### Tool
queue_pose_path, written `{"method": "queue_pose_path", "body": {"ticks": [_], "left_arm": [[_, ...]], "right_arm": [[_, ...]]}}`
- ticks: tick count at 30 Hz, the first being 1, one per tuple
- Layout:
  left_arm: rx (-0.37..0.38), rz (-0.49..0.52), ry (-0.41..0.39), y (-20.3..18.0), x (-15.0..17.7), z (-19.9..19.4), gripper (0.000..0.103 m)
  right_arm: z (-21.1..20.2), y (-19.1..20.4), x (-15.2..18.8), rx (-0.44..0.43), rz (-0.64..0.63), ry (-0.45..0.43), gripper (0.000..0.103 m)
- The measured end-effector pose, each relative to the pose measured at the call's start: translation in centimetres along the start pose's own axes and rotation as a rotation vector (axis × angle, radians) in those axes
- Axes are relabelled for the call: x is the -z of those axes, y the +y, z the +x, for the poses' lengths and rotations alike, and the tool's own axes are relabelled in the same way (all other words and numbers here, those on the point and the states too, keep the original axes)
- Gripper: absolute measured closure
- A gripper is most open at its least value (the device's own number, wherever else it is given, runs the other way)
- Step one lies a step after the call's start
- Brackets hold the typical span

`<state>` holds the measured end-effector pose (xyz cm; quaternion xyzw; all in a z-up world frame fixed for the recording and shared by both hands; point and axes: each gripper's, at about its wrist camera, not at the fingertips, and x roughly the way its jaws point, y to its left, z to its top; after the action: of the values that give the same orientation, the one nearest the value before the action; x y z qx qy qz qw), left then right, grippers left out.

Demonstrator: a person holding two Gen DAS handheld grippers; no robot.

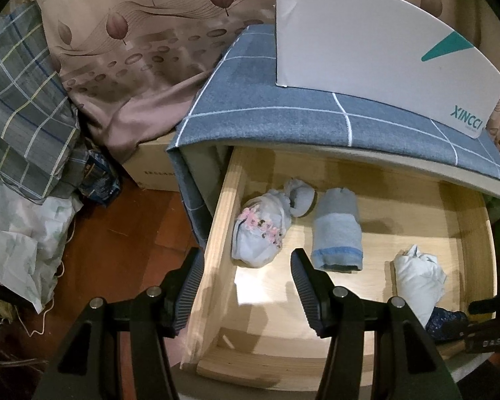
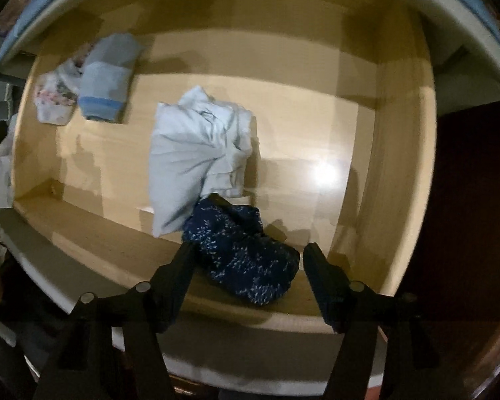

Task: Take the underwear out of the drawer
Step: 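Move the right gripper into the drawer and close it on the navy floral underwear, then move the left gripper into the drawer toward the light blue rolled underwear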

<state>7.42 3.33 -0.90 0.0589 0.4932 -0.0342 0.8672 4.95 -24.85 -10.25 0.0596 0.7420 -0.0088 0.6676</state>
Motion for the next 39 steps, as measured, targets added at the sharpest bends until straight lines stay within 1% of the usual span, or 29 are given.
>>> {"method": "queue_pose_path", "body": {"ticks": [4,8,10,13,15,20,22,26,33,35,36,39], "left_arm": [[-0.004,0.008,0.0,-0.2,0.0,0.1,0.048],[-0.008,0.016,0.002,-0.4,0.0,0.2,0.048],[-0.012,0.019,0.003,-0.5,0.0,0.3,0.048],[-0.015,0.022,0.005,-0.6,0.0,0.4,0.048],[-0.02,0.026,0.003,-0.6,0.1,0.4,0.048],[-0.028,0.038,0.008,-0.8,0.1,0.5,0.048],[-0.033,0.044,0.01,-0.9,0.1,0.6,0.048],[-0.031,0.044,0.021,-1.0,0.1,0.8,0.048],[-0.021,0.054,0.064,-1.3,0.2,1.4,0.048],[-0.009,0.062,0.078,-1.6,0.3,1.7,0.048],[0.002,0.068,0.083,-1.8,0.3,1.8,0.048],[0.041,0.105,0.084,-2.7,0.3,2.1,0.048]], "right_arm": [[1.5,-0.1,-0.1,-0.029,0.012,0.04,0.037],[2.9,0.4,0.1,-0.016,-0.003,0.065,0.034],[3.2,0.5,0.1,-0.012,0.003,0.059,0.033],[3.5,0.2,0.3,-0.002,0.011,0.059,0.04],[3.6,-0.1,0.2,0.013,0.02,0.054,0.052],[3.1,-2.0,0.1,0.014,0.075,0.005,0.067],[2.8,-2.5,0.2,0.038,0.082,-0.014,0.068],[2.4,-3.6,0.6,0.057,0.1,-0.047,0.073],[1.9,-3.7,1.6,0.077,0.077,-0.095,0.074],[1.9,-2.9,2.4,0.081,0.065,-0.11,0.074],[2.0,-3.0,2.7,0.08,0.062,-0.116,0.074],[2.0,-3.4,3.1,0.026,0.084,-0.123,0.074]]}}
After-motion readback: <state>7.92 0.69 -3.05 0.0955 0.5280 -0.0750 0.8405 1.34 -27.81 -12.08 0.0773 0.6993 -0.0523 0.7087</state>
